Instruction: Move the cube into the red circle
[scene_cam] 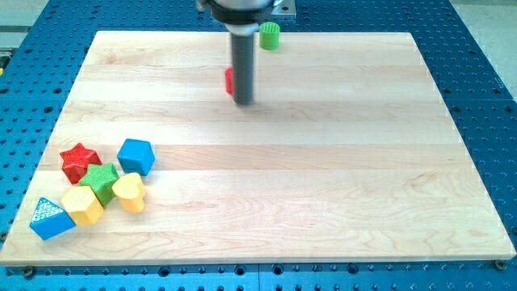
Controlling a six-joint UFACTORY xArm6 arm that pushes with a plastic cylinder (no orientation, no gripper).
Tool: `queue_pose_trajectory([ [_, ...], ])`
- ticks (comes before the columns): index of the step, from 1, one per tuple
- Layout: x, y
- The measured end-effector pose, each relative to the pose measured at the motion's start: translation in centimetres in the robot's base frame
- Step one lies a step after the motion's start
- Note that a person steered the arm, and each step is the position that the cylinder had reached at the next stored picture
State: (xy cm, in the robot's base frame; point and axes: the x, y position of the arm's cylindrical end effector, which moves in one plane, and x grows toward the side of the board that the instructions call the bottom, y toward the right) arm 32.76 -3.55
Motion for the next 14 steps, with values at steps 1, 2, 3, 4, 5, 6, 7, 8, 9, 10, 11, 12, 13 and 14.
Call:
queue_pose_trajectory([
  [1,0.4,-1.4],
  [2,-2.2,-6.6],
  [3,-5.8,-1.9],
  [4,-5.4,-1.9],
  [5,5.8,-4.0],
  [6,19.9,-4.4],
  [7,22.1,-11.8],
  [8,18.2,-13.4],
  [9,12.7,-12.1],
  [10,3.1,-10.3],
  [11,-4.5,-7.3],
  [12,-5.5,-9.9],
  [13,-7.5,-9.1],
  [14,-10.3,-11.0],
])
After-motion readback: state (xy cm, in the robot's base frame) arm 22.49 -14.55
